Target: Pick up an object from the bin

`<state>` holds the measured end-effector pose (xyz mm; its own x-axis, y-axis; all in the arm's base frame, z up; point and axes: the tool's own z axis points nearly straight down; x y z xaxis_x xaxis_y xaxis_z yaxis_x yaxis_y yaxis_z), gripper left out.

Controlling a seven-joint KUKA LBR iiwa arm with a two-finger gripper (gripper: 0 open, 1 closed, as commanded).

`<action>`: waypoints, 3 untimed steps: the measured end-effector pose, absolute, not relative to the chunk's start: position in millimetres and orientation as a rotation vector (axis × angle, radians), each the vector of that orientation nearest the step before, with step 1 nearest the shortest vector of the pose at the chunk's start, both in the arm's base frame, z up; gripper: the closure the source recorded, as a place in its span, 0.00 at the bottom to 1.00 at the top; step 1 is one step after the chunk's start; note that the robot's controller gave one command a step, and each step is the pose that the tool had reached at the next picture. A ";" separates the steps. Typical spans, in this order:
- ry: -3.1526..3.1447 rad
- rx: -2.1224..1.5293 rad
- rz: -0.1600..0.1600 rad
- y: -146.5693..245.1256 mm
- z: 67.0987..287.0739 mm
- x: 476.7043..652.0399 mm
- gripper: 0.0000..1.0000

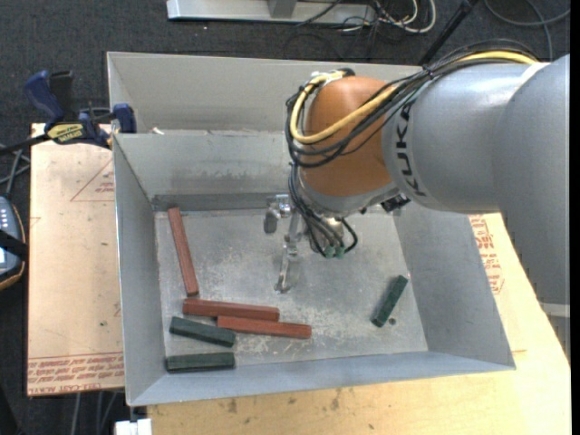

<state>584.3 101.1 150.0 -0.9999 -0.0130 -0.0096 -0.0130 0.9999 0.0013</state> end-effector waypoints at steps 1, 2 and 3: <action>3.119 0.363 0.002 136.8 146.0 543.9 1.00; 3.119 0.364 0.002 136.5 145.8 543.8 0.00; 3.119 0.364 0.002 136.5 145.8 543.8 0.00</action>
Offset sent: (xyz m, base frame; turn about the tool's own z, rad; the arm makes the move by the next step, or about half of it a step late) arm 0.0000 0.0000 0.0000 0.0000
